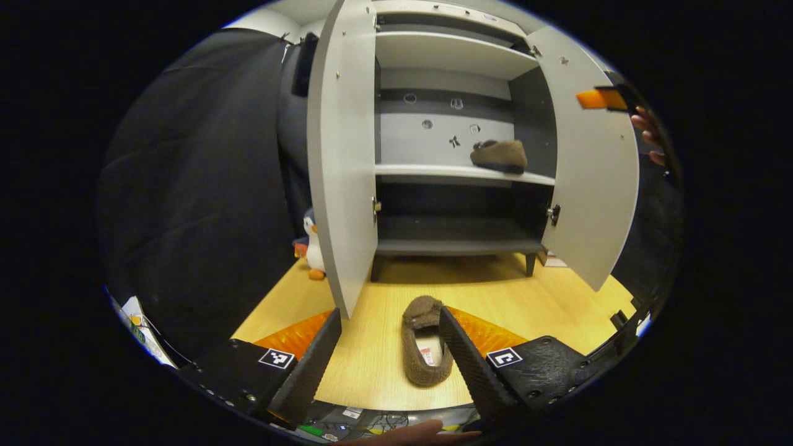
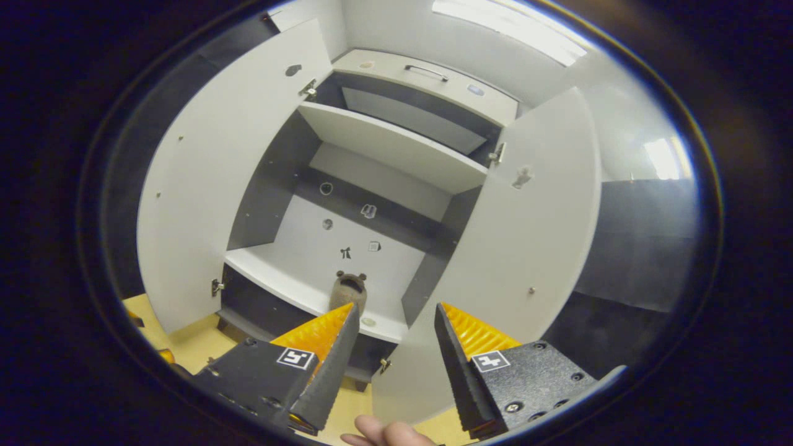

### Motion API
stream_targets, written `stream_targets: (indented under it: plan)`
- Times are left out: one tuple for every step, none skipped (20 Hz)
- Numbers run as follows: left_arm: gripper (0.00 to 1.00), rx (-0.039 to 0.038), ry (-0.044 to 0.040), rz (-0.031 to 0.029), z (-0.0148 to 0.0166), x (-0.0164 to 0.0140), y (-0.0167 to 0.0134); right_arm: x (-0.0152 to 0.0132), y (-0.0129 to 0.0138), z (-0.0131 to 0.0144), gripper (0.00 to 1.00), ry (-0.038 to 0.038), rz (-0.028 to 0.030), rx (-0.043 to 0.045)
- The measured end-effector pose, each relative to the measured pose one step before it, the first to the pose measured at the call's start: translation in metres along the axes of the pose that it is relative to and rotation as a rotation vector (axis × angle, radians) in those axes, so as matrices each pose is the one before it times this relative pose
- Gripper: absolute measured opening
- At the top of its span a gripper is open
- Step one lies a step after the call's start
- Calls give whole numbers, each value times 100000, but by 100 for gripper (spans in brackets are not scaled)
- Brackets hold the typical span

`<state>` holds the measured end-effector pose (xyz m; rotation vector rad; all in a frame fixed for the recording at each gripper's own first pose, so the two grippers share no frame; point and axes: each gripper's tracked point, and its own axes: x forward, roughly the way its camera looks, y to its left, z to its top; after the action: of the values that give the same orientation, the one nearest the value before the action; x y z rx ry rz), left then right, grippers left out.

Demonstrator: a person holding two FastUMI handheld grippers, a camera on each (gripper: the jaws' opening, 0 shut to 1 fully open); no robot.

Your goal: Grab one shoe with the right hand and put it into the shoe cabinet, grab the other shoe with the left hand and put it into the shoe cabinet; then close the right door with the right hand and the left door with the left hand.

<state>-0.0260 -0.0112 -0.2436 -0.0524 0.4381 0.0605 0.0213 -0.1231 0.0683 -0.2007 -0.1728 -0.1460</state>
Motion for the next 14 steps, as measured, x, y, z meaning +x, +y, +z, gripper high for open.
stream_targets:
  plan:
    - [97,1182,1919,1116,-1159,1494,-323,-134,-672,310,78,-595,-1391,2177]
    - [97,628,2244,883,-1056,1663,-390,83,-449,-20,78,389,-610,966]
    - [97,-78,2001,163,-1128,1383,-651,244,-468,-201,78,1687,-16,-1020]
    - [97,-318,1957,-230,-843,1458,-808,303,-323,-7,78,1492,494,-1342]
    - [95,-251,1264,965,-616,1178,-467,187,-12,118,78,1092,1501,-1434]
    - [93,-895,1204,412,-626,996,-488,121,238,54,78,802,2449,-2342]
    - [91,-1356,1345,368,-611,751,-20,-13,135,19,78,745,1751,-3376]
    - [90,-1354,1817,-461,-791,543,4,-18,-60,273,78,32,781,-2348]
    - [90,-956,1289,615,-510,453,90,-202,371,364,82,-213,1337,-846]
    - [90,-208,-32,1649,-190,524,314,-151,135,618,78,-2080,-194,-481]
    - [90,-83,130,-54,-93,598,-195,-20,-26,863,83,-3354,-863,-240]
    - [90,-85,-575,-502,-26,693,-164,-196,449,569,78,-2797,-8,50]
    - [84,-90,-168,496,-9,578,22,-136,715,240,78,-1516,1015,-797]
    - [82,-708,1116,-160,-187,779,32,60,872,-323,78,444,1681,-1779]
